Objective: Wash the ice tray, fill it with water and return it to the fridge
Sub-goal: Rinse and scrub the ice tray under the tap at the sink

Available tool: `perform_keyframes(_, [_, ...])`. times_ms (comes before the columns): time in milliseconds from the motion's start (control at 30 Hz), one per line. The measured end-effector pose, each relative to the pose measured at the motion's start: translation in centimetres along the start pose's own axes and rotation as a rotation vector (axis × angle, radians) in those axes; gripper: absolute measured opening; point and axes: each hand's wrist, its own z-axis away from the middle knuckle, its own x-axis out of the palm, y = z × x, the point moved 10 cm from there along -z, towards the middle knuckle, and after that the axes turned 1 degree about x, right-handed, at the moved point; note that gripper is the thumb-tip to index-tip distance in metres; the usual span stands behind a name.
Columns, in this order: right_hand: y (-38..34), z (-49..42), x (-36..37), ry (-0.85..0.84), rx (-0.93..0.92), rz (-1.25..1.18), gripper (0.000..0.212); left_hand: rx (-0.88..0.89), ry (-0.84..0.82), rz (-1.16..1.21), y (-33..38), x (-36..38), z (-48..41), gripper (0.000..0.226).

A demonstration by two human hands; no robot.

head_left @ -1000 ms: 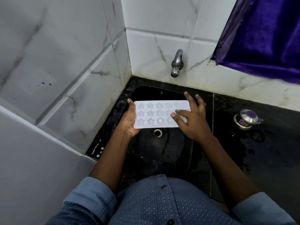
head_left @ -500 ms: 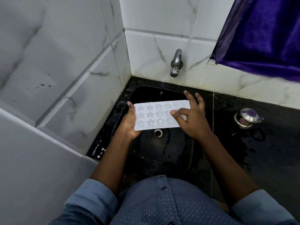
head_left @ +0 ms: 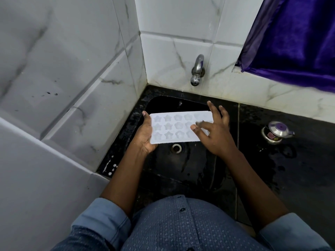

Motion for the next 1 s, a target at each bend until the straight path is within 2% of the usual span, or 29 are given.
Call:
perform_keyframes(300, [0.2,0.0,-0.1,0.015,0.016,0.043,0.054,0.014,0.017,-0.010,0.1,-0.3,-0.1,0.093])
perform_keyframes(467, [0.0,0.0,0.4,-0.041,0.036,0.093,0.050,0.011,0.014,-0.007,0.2,-0.3,0.2,0.093])
perform_keyframes(600, [-0.1,-0.5,0.2,-0.067,0.047,0.142,0.056,-0.004,-0.009,-0.024,-0.1,0.0,0.5,0.095])
perform_keyframes(800, [0.4,-0.4,-2.3,0.030,0.015,0.124,0.039,0.004,0.011,-0.022,0.9,0.0,0.9,0.087])
perform_keyframes(1000, [1.6,-0.3,-2.1,-0.023,0.075,0.240,0.053,-0.004,0.031,-0.023,0.6,-0.5,0.7,0.088])
